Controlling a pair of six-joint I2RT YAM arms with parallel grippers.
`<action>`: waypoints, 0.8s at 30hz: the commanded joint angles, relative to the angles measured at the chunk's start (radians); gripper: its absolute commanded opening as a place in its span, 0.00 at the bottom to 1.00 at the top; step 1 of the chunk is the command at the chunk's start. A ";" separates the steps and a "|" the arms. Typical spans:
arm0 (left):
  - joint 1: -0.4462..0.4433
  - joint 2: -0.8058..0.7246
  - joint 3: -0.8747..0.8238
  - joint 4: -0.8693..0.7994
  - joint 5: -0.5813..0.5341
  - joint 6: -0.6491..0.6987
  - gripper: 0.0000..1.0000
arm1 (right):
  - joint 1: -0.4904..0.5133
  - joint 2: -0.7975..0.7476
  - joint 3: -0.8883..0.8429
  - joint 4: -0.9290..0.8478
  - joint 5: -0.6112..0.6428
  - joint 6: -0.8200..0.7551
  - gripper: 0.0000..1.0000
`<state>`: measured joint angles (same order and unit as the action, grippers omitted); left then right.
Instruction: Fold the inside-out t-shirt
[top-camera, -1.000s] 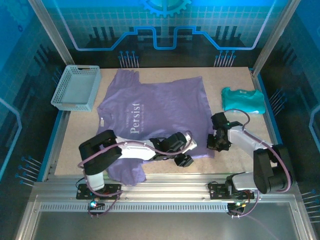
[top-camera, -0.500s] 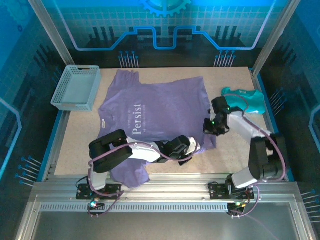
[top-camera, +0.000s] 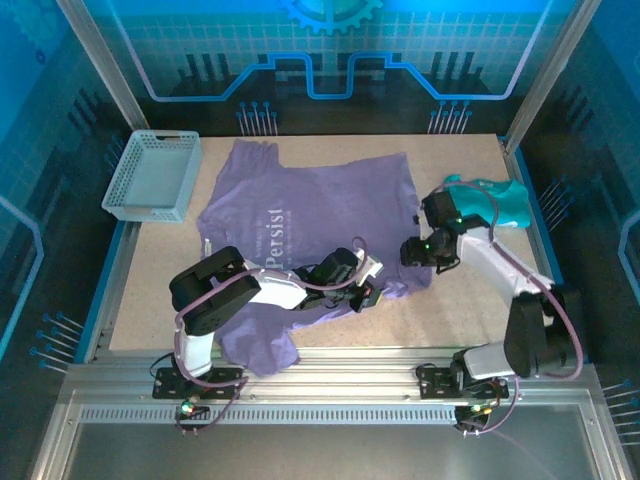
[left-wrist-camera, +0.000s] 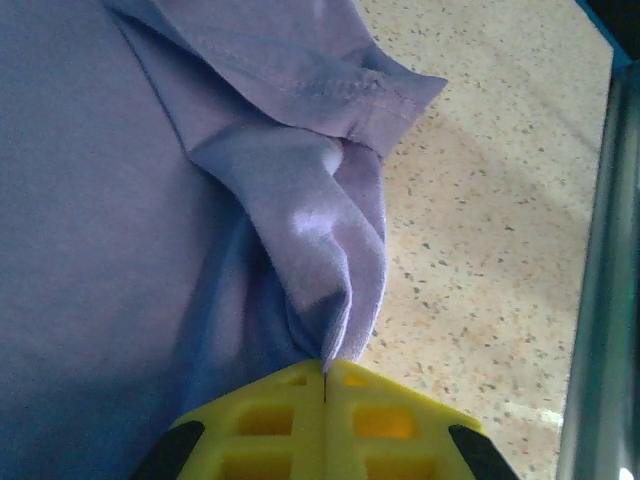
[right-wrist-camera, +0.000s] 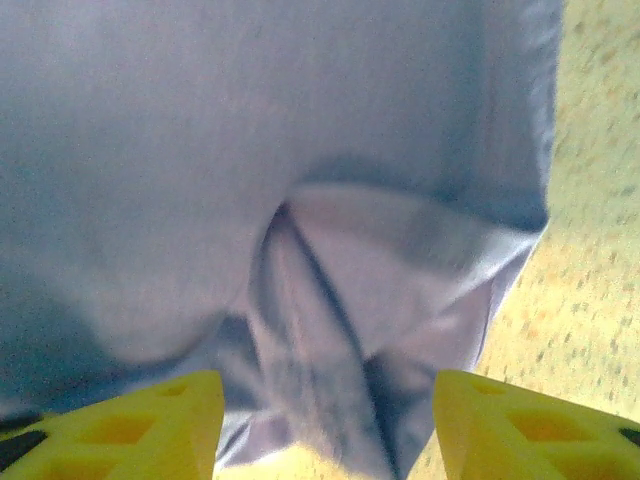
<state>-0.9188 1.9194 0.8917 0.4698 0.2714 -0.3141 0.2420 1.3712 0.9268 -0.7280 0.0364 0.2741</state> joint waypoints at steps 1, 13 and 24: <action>0.012 -0.015 -0.022 0.051 0.066 -0.046 0.00 | 0.050 -0.025 -0.069 -0.056 0.070 0.054 0.61; 0.028 -0.024 -0.047 0.083 0.088 -0.070 0.00 | 0.138 0.188 -0.005 -0.070 0.200 0.127 0.61; 0.035 -0.028 -0.057 0.086 0.086 -0.064 0.00 | 0.072 0.235 0.082 -0.121 0.284 0.079 0.33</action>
<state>-0.8928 1.9194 0.8543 0.5301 0.3382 -0.3683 0.3313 1.5974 0.9916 -0.7990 0.2867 0.3603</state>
